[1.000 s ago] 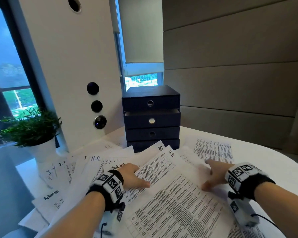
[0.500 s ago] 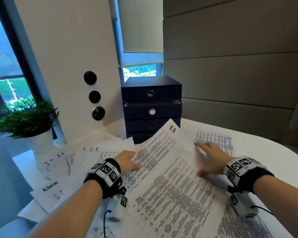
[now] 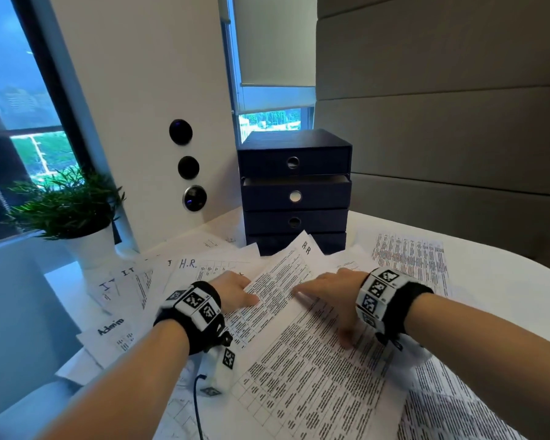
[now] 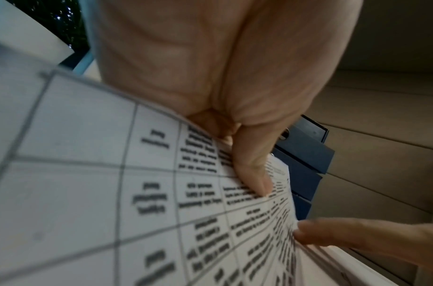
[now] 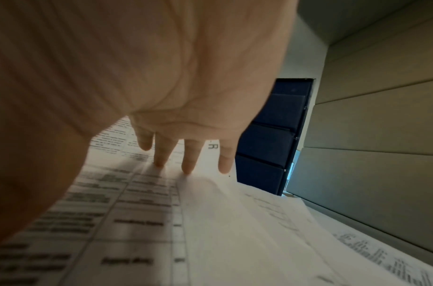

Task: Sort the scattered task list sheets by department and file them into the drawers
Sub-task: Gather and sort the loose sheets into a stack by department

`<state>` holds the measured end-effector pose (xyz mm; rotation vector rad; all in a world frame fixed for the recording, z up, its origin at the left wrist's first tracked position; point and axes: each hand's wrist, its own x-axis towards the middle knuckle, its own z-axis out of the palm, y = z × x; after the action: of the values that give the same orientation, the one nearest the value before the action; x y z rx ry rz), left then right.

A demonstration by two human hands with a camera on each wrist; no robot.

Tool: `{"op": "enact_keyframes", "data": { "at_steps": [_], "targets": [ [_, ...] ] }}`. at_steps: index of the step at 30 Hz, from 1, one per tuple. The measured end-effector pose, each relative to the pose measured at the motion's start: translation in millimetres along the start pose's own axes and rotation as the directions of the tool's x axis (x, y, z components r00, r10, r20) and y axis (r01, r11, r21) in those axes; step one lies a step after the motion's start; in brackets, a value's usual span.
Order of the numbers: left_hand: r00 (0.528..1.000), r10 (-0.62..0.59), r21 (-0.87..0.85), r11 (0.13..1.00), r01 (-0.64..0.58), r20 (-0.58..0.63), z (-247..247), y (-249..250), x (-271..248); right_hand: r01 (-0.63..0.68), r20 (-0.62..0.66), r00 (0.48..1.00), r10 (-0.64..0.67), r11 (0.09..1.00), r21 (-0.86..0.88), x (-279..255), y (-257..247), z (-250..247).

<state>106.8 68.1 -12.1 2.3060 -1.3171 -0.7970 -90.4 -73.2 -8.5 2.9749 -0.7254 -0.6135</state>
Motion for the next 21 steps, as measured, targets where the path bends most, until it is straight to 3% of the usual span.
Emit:
{"op": "enact_keyframes", "data": {
  "at_steps": [7, 16, 21],
  "targets": [
    [1.000, -0.008, -0.021, 1.000, 0.007, -0.008, 3, -1, -1, 0.013, 0.077, 0.997, 0.001, 0.983, -0.186, 18, -16, -13],
    [1.000, 0.022, 0.029, 0.999, -0.022, -0.019, 5, -1, -2, 0.028, -0.023, 0.999, -0.033, 0.983, -0.181, 17, -24, -15],
    [1.000, 0.003, 0.066, 0.998, -0.002, -0.027, 5, -1, 1, -0.074, -0.045, 0.997, 0.068, 0.989, -0.127, 15, -18, -12]
  ]
}}
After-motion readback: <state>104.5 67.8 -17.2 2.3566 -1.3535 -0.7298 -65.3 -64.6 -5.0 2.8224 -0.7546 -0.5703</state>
